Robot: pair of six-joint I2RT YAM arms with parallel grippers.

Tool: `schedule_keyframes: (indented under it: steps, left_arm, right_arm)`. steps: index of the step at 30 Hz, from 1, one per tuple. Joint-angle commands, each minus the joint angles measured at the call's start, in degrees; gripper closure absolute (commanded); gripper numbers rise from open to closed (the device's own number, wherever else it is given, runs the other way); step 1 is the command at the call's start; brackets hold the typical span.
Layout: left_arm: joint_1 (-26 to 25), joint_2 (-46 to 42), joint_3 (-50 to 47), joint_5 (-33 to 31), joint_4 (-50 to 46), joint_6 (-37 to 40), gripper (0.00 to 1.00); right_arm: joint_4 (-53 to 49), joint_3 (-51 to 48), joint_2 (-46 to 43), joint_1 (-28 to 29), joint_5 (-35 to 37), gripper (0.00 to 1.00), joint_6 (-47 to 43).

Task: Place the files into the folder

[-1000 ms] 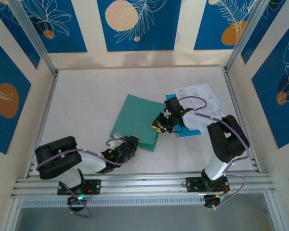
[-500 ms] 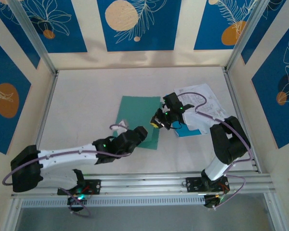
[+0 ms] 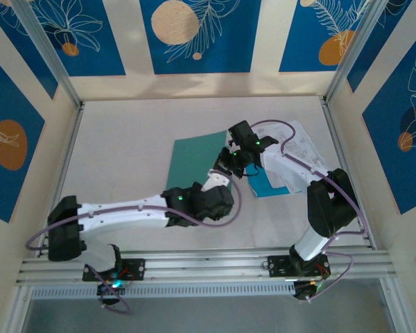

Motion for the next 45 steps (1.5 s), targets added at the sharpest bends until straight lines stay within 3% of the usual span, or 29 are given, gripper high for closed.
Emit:
schedule_keyframes:
  steps: [1, 5, 7, 10, 14, 16, 17, 20, 22, 24, 26, 30, 34, 38, 45]
  left_arm:
    - [-0.6, 6.2, 5.2, -9.6, -12.1, 4.5, 0.25]
    - [-0.5, 10.5, 8.0, -13.2, -14.0, 3.4, 0.29]
    - [-0.1, 11.8, 8.6, -13.9, -13.6, 3.3, 0.37]
    - [0.8, 13.9, 9.6, -14.3, -13.4, 3.1, 0.6]
    - [2.0, 14.0, 9.1, -13.7, -12.1, 2.0, 1.0]
    - [2.2, 13.1, 8.5, -14.0, -11.9, 1.2, 1.0]
    - [2.2, 12.3, 8.2, -14.0, -11.7, 0.8, 1.0]
    - [2.3, 9.8, 6.8, -13.3, -10.8, -0.7, 1.0]
    - [2.5, 8.1, 5.7, -12.3, -10.4, -1.9, 1.0]
    - [2.8, 6.3, 4.0, -11.2, -9.3, -3.0, 1.0]
    - [3.1, 4.3, 2.0, -9.7, -7.5, -4.3, 1.0]
    - [3.9, 0.7, -0.9, -7.5, -4.9, -6.2, 1.0]
    - [4.2, -3.2, -3.4, -6.4, -2.7, -7.1, 1.0]
    - [5.2, -7.2, -6.3, -4.4, 0.1, -8.3, 1.0]
    - [7.4, -12.9, -10.8, -1.6, 4.0, -11.2, 1.0]
  right_arm:
    - [-4.9, 2.2, 0.8, 0.7, -0.3, 1.0, -1.0]
    - [-5.7, 2.7, 0.5, 1.0, -0.2, 1.0, -1.1]
    - [-5.8, 2.8, 0.4, 1.2, -0.3, 1.0, -1.1]
    - [-5.8, 2.6, 0.3, 1.2, -0.4, 1.0, -1.0]
    - [-5.7, 2.6, 0.3, 1.2, -0.7, 1.0, -1.1]
    - [-5.5, 2.8, 0.3, 1.2, -1.2, 1.0, -1.5]
    - [-5.3, 2.9, 0.1, 1.2, -1.5, 0.94, -2.1]
    - [-2.1, 1.5, -3.4, 1.0, -0.8, 0.45, -2.8]
    - [-0.1, -0.4, -8.7, 0.6, 1.8, 0.22, -2.5]
    - [0.7, -2.5, -14.0, -0.1, 5.3, 0.12, -2.0]
    - [0.4, -5.4, -19.4, -1.4, 8.8, 0.11, -0.4]
    - [3.7, -17.1, -28.5, -5.3, 11.0, 0.24, 5.5]
    - [12.5, -27.4, -29.8, -5.7, 7.8, 0.7, 9.6]
    - [16.2, -25.7, -19.7, -1.2, 6.3, 0.97, 10.1]
    - [14.3, -15.2, -0.6, 6.7, 8.8, 1.0, 11.1]
